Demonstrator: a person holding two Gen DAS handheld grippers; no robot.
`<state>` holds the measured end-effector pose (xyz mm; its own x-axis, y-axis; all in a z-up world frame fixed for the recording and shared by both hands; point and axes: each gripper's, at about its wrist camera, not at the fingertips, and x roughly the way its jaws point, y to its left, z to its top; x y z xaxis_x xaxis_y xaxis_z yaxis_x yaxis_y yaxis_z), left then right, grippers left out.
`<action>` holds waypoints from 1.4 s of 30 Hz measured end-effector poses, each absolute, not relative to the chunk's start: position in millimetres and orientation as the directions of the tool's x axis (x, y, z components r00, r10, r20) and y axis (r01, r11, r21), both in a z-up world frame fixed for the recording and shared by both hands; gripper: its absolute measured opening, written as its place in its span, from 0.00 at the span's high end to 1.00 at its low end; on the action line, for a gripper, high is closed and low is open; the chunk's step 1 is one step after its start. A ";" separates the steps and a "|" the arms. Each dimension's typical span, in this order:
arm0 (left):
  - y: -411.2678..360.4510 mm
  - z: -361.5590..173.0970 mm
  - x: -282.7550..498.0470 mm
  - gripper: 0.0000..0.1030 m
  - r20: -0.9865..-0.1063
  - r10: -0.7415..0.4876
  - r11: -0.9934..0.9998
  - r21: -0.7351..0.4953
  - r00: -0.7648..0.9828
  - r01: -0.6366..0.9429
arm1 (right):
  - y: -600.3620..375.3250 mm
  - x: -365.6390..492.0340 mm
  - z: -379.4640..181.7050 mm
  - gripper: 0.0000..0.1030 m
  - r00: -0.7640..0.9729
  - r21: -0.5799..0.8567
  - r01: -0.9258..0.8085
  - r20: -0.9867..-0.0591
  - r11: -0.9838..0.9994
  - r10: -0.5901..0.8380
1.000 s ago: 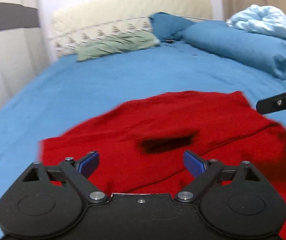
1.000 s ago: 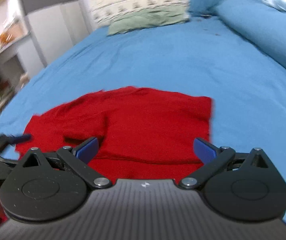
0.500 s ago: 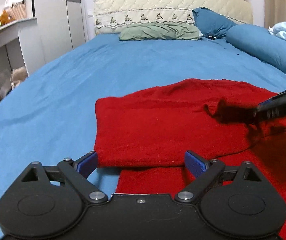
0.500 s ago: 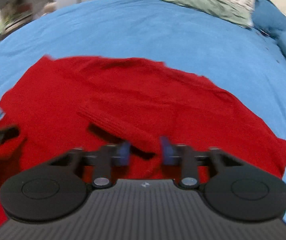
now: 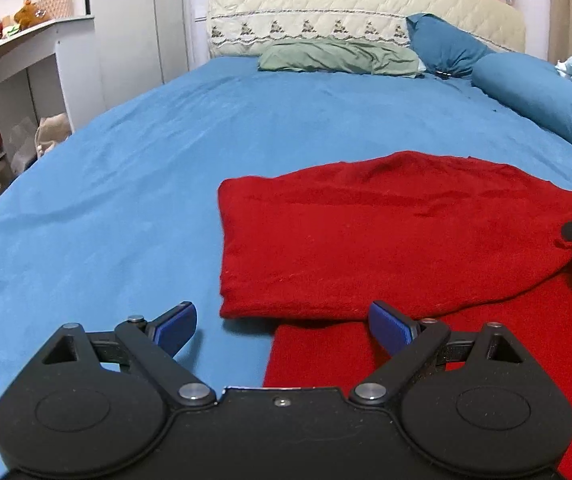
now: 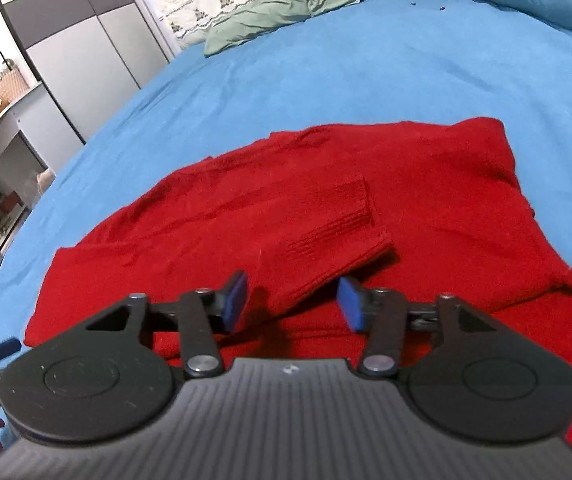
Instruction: Fold small clothes
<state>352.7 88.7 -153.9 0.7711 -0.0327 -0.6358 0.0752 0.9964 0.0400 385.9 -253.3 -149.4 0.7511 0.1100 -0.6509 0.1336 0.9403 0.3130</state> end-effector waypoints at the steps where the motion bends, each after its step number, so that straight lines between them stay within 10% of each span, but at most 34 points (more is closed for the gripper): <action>1: 90.1 -154.9 352.8 0.08 -0.639 -0.029 0.997 0.038 0.769 0.070 | -252.1 388.0 -148.5 0.35 0.752 0.310 0.146 -0.652 0.939 0.098; 4: 92.7 -158.6 353.9 0.08 -0.649 -0.029 0.997 0.033 0.760 0.067 | -256.5 392.0 -147.2 0.39 0.757 0.324 0.179 -0.648 0.929 0.080; 7: 93.0 -161.8 353.1 0.08 -0.656 -0.031 0.996 0.040 0.754 0.076 | -249.4 406.0 -145.3 0.78 0.738 0.258 0.180 -0.673 0.949 0.043; 15: 89.1 -169.0 367.7 0.10 -0.622 0.002 0.997 0.059 0.783 0.045 | -269.5 416.8 -72.8 0.80 0.833 0.184 0.132 -0.552 0.974 -0.009; 24: 83.8 -165.2 377.7 0.57 -0.626 0.013 0.999 0.041 0.780 0.016 | -308.9 418.4 -61.4 0.80 0.832 0.134 0.215 -0.544 0.967 -0.110; 32: 85.0 -147.5 355.5 0.55 -0.646 -0.042 0.998 0.015 0.762 0.068 | -312.1 392.1 -122.8 0.80 0.752 0.115 0.249 -0.648 0.962 -0.117; 35: 73.2 -128.1 350.1 0.22 -0.582 -0.105 0.991 0.007 0.807 0.134 | -315.6 378.3 -135.0 0.67 0.724 0.079 0.268 -0.674 0.960 -0.146; 38: 56.2 -124.0 359.5 0.20 -0.557 -0.175 0.979 -0.010 0.812 0.204 | -308.7 362.6 -132.3 0.06 0.765 0.042 0.252 -0.620 0.967 -0.172; 42: 43.4 -144.5 382.1 0.20 -0.603 -0.224 0.970 -0.063 0.766 0.234 | -290.5 359.9 -127.1 0.00 0.843 0.046 0.151 -0.527 0.988 -0.104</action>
<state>382.1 43.4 -144.5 0.7660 -0.2238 -0.6026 0.2341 0.9702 -0.0627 359.9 -290.5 -127.1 0.8435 -0.1040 -0.5270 0.1506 0.9875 0.0461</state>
